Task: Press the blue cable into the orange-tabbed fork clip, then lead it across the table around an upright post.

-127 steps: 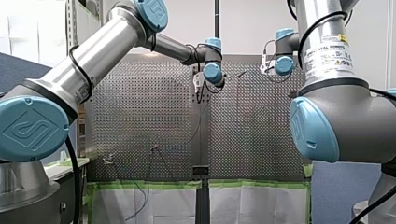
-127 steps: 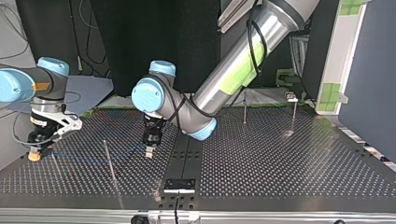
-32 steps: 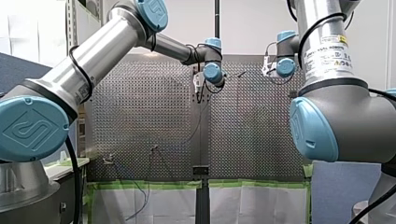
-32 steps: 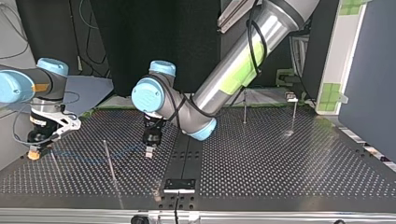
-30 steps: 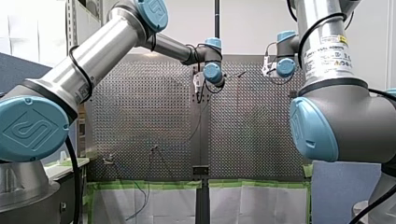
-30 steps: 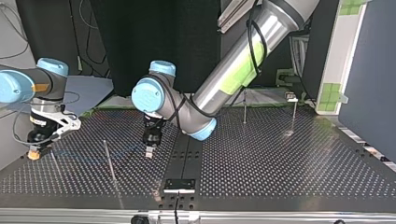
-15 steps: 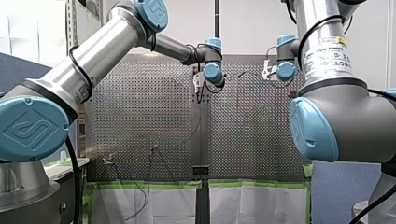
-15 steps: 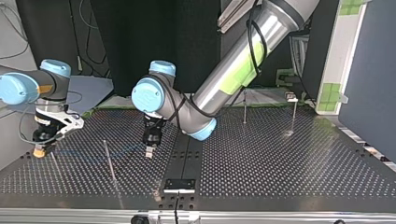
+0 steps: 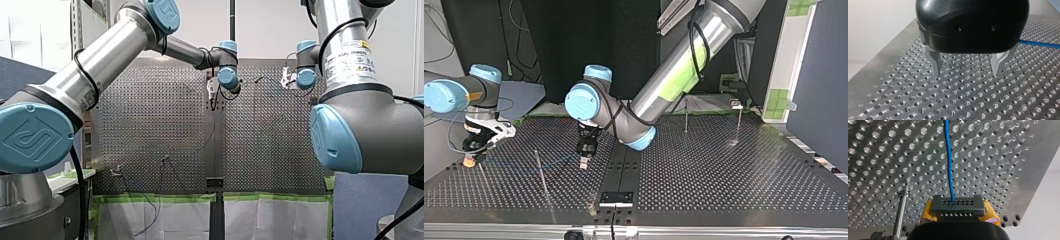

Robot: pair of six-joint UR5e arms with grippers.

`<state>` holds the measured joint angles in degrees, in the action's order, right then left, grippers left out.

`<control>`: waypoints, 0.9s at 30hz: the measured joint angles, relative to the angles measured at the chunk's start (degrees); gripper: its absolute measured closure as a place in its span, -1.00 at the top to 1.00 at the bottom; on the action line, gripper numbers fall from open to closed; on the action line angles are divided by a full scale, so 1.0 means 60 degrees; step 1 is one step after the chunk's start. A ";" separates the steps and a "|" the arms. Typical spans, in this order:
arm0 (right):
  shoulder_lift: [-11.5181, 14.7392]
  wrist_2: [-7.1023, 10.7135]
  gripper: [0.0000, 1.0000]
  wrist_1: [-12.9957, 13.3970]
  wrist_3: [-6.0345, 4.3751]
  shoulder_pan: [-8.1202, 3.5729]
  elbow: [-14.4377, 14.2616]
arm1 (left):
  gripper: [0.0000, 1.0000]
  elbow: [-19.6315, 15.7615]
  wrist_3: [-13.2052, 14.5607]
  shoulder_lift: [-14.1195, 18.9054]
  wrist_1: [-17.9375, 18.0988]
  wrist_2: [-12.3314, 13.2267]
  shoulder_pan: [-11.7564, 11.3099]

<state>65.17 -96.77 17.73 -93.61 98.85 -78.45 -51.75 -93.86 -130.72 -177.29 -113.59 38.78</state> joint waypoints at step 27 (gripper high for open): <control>-0.0100 0.0018 -1.00 0.0009 -0.0015 -0.0010 0.0000 | 1.00 0.0000 0.0000 0.0000 0.0000 0.0000 0.0000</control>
<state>64.58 -96.66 17.78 -93.70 98.79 -78.45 -51.75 -93.86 -130.72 -177.29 -113.59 38.78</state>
